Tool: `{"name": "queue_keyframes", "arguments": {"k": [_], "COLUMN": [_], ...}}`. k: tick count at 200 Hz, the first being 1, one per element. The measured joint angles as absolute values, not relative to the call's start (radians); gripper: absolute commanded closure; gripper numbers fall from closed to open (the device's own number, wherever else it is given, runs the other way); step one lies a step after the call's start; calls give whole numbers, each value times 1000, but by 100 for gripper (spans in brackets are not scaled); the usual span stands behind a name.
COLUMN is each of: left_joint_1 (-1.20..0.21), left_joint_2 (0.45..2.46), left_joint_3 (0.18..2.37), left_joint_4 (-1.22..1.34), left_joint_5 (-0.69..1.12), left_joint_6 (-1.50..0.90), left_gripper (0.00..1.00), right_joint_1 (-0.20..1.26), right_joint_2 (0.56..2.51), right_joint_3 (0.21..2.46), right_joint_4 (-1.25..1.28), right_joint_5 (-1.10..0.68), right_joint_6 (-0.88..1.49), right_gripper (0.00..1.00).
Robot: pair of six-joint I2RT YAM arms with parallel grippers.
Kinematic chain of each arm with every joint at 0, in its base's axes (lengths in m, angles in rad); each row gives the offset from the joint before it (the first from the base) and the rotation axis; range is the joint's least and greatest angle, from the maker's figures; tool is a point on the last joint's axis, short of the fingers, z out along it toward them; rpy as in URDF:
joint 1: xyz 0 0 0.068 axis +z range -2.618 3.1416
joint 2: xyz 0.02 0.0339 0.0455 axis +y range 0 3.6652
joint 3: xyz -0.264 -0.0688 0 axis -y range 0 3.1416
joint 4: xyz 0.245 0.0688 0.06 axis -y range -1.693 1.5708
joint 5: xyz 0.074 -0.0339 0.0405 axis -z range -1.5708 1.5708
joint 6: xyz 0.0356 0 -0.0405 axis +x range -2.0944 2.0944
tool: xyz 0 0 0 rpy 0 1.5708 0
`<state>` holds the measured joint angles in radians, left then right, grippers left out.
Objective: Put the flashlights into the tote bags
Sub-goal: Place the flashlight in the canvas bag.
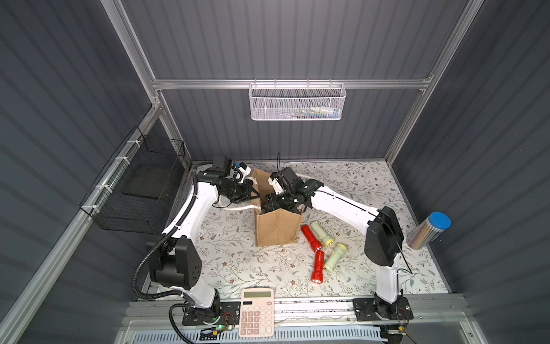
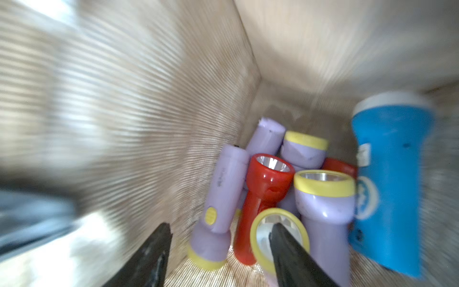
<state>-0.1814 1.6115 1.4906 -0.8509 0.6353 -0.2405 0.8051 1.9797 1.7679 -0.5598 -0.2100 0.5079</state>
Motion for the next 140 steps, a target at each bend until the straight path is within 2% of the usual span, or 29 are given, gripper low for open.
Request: {"name": "queue_keyframes", "arguments": {"k": [71, 140], "left_joint_1": [-181, -181], "left_joint_2": [1601, 1600], "left_joint_3": [1489, 1489], "left_joint_4": [-852, -852], "left_joint_5": [627, 621], "left_joint_6": [-241, -241], "left_gripper": [100, 100], "right_joint_1": [804, 793], "right_joint_2": [1813, 1534], "right_joint_3": [1711, 1523], "right_joint_4": [-517, -508], "right_joint_5": [-191, -51], "right_joint_6": [517, 546], "right_gripper": [32, 29]}}
